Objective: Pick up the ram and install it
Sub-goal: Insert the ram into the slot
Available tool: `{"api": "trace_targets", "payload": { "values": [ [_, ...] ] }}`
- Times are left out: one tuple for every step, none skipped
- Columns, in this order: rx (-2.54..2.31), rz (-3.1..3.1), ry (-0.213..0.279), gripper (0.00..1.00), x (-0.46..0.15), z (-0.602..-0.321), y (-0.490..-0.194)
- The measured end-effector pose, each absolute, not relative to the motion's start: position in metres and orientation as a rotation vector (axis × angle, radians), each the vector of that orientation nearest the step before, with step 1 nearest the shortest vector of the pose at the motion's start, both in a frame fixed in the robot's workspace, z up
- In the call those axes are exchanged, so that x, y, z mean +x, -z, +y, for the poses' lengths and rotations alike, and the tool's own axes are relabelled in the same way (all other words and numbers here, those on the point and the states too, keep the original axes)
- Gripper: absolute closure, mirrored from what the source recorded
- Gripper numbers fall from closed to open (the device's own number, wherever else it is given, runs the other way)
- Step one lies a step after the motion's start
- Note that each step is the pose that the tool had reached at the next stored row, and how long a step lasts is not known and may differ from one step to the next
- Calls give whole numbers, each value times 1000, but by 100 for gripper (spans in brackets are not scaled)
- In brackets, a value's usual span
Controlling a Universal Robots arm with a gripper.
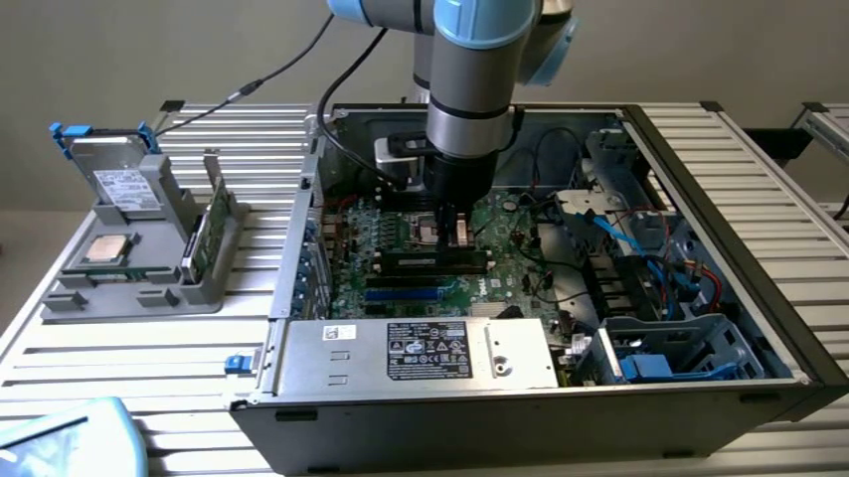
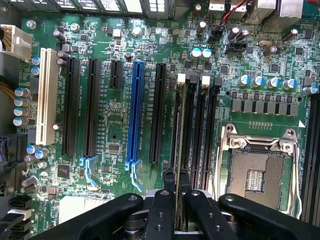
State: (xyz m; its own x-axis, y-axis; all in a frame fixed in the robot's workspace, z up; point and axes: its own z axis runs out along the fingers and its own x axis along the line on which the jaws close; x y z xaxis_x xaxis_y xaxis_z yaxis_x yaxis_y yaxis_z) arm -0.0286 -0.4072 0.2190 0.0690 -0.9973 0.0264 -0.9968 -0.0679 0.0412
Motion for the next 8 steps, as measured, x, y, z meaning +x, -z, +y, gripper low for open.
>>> {"api": "trace_targets", "payload": {
  "values": [
    [2261,-2111,14,86,-29,-407,-219],
    [2261,-2111,14,86,-29,-407,-219],
    [2261,-2111,14,86,-29,-407,-219],
    [2261,-2111,14,86,-29,-407,-219],
    [2261,-2111,14,86,-29,-407,-219],
    [2261,-2111,14,86,-29,-407,-219],
    [2261,-2111,14,85,-29,-407,-219],
    [2261,-2111,14,85,-29,-407,-219]
  ]
}}
